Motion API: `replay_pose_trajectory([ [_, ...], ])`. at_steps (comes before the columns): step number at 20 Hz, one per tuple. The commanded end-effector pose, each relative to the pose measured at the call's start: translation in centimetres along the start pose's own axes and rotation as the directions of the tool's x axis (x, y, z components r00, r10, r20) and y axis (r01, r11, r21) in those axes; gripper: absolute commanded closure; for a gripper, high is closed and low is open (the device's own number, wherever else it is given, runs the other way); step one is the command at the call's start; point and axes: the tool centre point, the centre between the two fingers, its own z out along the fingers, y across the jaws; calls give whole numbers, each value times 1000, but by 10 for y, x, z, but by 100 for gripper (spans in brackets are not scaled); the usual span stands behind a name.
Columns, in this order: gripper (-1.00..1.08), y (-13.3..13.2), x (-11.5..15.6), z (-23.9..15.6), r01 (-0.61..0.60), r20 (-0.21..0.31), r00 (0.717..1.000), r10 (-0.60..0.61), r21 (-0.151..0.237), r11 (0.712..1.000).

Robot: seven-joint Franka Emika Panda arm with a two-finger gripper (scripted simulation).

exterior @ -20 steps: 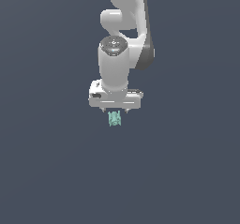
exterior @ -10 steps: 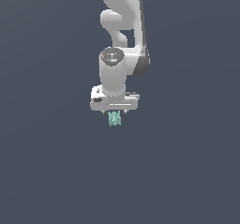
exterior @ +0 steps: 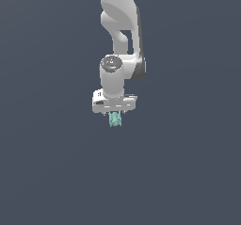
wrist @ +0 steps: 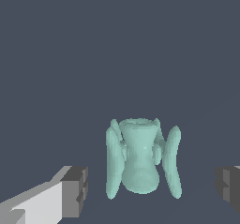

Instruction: Pick up the object and move it to a goal position.

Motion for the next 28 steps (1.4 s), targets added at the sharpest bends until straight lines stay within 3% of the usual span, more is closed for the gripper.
replay_pose_trajectory([
  [1,-92,0,-3,4,8,-2,1000,-8,1,1000],
  [22,-92,0,-4,55,10,-2,1000,-10,1,1000],
  [23,108,0,-4,55,10,-2,1000,-10,1,1000],
  [28,108,0,-4,55,10,-2,1000,-10,1,1000],
])
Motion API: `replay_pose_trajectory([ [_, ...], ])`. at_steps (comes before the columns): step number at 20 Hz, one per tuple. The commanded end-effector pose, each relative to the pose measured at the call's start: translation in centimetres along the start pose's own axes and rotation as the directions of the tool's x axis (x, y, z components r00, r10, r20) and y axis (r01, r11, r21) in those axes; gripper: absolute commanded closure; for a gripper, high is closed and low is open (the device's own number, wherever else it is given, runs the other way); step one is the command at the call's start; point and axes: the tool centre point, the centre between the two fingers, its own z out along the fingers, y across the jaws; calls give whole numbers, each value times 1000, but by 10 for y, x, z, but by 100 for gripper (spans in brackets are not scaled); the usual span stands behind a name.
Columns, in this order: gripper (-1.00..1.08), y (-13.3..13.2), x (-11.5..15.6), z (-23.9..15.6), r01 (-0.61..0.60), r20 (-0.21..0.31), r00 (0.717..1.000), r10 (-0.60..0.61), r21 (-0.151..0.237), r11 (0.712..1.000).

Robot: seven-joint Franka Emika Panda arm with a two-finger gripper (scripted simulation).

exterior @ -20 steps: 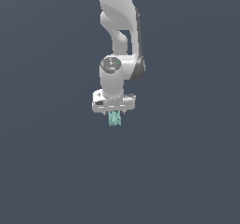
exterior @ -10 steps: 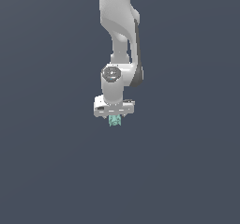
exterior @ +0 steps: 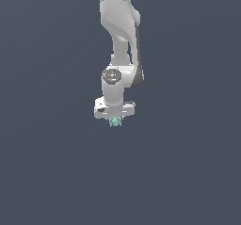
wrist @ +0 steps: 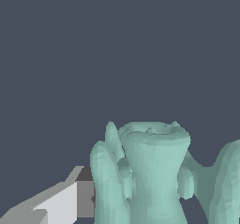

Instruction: Pick up the object and move it to a goal position.

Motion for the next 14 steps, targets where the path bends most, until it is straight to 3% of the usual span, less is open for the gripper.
replay_pose_trajectory([
  [1,108,0,0,1,0,1,1000,0,0,1000],
  [14,108,-5,-6,-17,0,0,1000,0,0,1000],
])
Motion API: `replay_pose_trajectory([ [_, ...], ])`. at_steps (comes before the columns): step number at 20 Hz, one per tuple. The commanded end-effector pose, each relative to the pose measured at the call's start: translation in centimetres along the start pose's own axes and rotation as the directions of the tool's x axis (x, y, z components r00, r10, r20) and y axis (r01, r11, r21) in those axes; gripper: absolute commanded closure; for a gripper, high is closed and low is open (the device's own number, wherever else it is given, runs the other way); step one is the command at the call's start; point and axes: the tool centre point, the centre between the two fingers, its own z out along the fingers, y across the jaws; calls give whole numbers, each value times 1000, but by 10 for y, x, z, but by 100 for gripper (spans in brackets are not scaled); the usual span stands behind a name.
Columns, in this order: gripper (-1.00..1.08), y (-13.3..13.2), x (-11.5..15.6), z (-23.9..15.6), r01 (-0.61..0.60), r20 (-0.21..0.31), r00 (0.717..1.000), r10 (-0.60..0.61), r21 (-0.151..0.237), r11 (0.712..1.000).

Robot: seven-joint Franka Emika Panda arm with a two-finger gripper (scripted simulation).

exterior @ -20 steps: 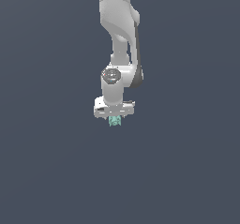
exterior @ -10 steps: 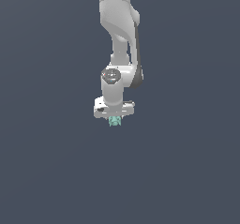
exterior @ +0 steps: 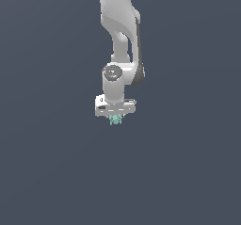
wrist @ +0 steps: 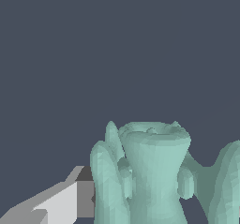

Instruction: Pick up the object and move it to a goal position.

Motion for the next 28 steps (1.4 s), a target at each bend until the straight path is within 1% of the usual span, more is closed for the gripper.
replay_pose_trajectory([
  [1,108,-2,-3,-9,0,-1,1000,0,0,1000],
  [9,108,-15,-19,-57,0,-1,1000,0,0,1000],
  [28,108,-59,-71,-220,0,0,1000,0,-1,1000],
])
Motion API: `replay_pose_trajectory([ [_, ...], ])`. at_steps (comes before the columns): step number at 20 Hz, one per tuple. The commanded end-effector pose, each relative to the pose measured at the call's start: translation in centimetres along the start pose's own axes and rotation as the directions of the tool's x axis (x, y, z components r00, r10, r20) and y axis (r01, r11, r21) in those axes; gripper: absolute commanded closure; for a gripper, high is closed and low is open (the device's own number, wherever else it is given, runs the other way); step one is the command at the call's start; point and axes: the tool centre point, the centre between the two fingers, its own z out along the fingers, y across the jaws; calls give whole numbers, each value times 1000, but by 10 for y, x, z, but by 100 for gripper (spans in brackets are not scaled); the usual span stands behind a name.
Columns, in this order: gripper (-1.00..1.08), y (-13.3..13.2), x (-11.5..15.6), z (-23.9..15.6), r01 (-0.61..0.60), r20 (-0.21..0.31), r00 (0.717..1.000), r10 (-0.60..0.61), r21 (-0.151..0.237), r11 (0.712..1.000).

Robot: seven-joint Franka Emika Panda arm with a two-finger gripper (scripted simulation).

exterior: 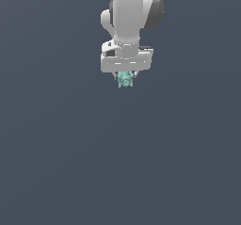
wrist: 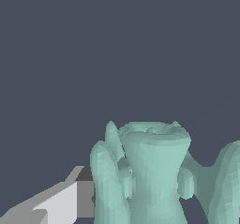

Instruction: Pick up the object and move it to a goal position.

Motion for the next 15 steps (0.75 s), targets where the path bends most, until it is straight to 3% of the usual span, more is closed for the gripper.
replay_pose_trajectory([
  [1,108,-5,-6,-19,0,1,1000,0,0,1000],
  [8,108,-14,-15,-54,0,1,1000,0,0,1000],
  [15,108,-17,-17,-66,0,1,1000,0,1,1000],
])
